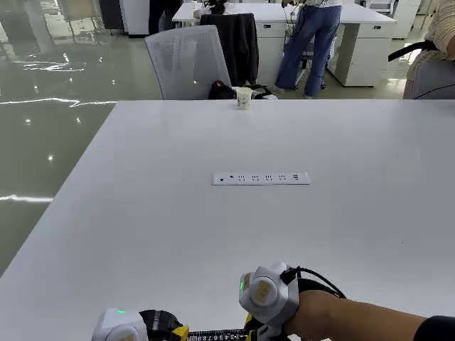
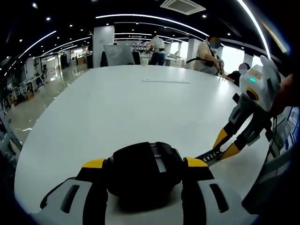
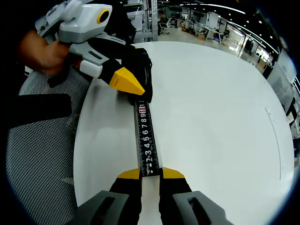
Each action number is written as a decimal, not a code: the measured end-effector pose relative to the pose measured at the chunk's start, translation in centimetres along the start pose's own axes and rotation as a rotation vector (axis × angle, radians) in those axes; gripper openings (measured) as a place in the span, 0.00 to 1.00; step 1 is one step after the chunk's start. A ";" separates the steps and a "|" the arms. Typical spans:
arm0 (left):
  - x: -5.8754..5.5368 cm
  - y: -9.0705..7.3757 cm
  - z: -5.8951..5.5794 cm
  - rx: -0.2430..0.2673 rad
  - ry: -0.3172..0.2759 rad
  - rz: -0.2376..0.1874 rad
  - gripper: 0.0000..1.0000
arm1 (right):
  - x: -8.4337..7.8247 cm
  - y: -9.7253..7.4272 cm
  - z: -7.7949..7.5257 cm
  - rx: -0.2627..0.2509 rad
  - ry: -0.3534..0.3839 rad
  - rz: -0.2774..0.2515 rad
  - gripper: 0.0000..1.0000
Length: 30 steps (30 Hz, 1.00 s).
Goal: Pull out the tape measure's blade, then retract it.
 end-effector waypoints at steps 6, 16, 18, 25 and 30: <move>0.0 0.1 0.0 0.000 -0.002 0.000 0.59 | 0.1 0.2 0.0 -0.003 0.011 -0.010 0.10; 0.0 0.1 0.0 -0.001 -0.005 0.001 0.59 | 0.4 0.3 0.1 -0.004 0.002 -0.017 0.10; 0.0 0.1 0.0 -0.001 -0.005 -0.001 0.59 | 0.5 0.4 0.1 -0.004 0.002 -0.017 0.10; 0.0 0.0 0.0 -0.003 -0.007 0.000 0.59 | 0.6 0.6 0.1 -0.005 0.004 -0.022 0.10; 0.0 -0.1 0.0 -0.004 -0.012 -0.003 0.58 | 0.6 0.5 0.2 -0.008 0.010 -0.029 0.10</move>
Point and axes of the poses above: the centre of the closed fingertips' face, and the gripper's own axes: y roughly forward along the fingers, z roughly to its left, x roughly out of its top, the point moved 8 cm from there along -y, roughly backward along the fingers, and after that the axes turned 8 degrees about -z, right-handed, at the moved point
